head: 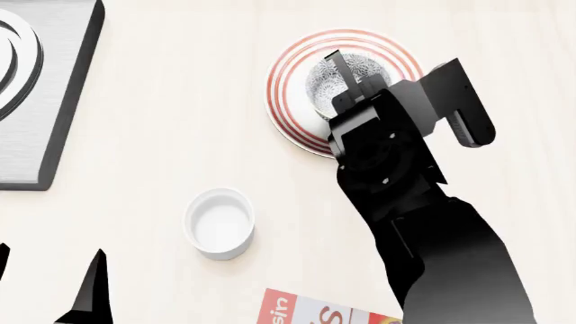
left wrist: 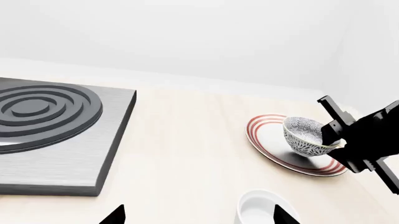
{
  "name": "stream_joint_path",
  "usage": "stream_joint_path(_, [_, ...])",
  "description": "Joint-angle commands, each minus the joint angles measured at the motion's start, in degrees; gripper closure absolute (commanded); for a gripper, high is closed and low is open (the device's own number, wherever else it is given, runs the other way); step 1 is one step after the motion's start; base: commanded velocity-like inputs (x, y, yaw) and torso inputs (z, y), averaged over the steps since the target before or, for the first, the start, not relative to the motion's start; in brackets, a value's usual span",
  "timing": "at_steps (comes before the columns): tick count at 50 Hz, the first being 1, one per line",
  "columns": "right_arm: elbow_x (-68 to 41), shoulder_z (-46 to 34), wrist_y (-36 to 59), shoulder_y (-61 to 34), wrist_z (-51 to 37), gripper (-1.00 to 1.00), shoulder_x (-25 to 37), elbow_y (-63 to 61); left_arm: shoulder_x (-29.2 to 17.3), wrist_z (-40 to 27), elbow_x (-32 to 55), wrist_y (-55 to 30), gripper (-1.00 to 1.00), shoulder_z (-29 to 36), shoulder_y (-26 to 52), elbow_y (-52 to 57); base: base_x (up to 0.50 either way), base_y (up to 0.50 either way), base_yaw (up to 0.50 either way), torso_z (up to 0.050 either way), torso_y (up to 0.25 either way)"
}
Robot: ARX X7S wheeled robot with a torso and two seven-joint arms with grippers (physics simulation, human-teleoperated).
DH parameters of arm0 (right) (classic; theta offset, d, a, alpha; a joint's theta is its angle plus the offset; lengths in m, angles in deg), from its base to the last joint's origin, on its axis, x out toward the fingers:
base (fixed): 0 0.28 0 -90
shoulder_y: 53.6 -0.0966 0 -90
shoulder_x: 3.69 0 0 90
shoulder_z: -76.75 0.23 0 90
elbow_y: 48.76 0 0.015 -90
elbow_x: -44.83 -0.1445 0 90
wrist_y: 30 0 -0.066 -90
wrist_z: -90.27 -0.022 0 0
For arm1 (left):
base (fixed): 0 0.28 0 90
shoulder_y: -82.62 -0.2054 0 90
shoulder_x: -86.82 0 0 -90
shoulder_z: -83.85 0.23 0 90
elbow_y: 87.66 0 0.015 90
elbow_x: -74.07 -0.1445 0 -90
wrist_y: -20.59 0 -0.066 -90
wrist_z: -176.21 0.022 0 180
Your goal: Pick the akita bowl on the cookies box and place it on the plate.
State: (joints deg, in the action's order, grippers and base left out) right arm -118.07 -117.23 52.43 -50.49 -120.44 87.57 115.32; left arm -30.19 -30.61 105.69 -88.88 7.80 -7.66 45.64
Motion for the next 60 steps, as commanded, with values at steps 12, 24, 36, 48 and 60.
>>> stream_joint_path(12, [2.3, 1.8, 0.6, 0.3, 2.4, 1.00, -1.2, 0.9, 0.9, 1.2, 0.2, 1.1, -1.00, -1.7, 0.1, 0.0, 0.00, 0.00, 0.00, 0.000, 0.001])
stream_joint_path(24, [1.8, 1.9, 1.0, 0.0, 3.3, -1.00, -1.2, 0.9, 0.8, 1.0, 0.1, 1.1, -1.00, -1.5, 0.1, 0.2, 0.00, 0.00, 0.00, 0.000, 0.000])
stream_joint_path(36, [3.0, 2.3, 1.4, 0.1, 3.5, -1.00, -1.2, 0.9, 0.6, 0.9, 0.3, 1.2, -1.00, -1.4, 0.2, 0.3, 0.00, 0.00, 0.00, 0.000, 0.000])
stream_joint_path(48, [1.5, 0.4, 1.1, -0.5, 3.8, -1.00, -1.2, 0.9, 0.3, 0.6, 0.4, 1.2, -1.00, -1.2, 0.1, 0.9, 0.00, 0.00, 0.00, 0.000, 0.000])
stream_joint_path(60, [2.3, -0.1, 1.5, -2.3, 2.7, -1.00, -1.2, 0.9, 0.2, 0.9, 0.1, 2.4, -1.00, -1.1, -0.7, 0.9, 0.00, 0.00, 0.00, 0.000, 0.000])
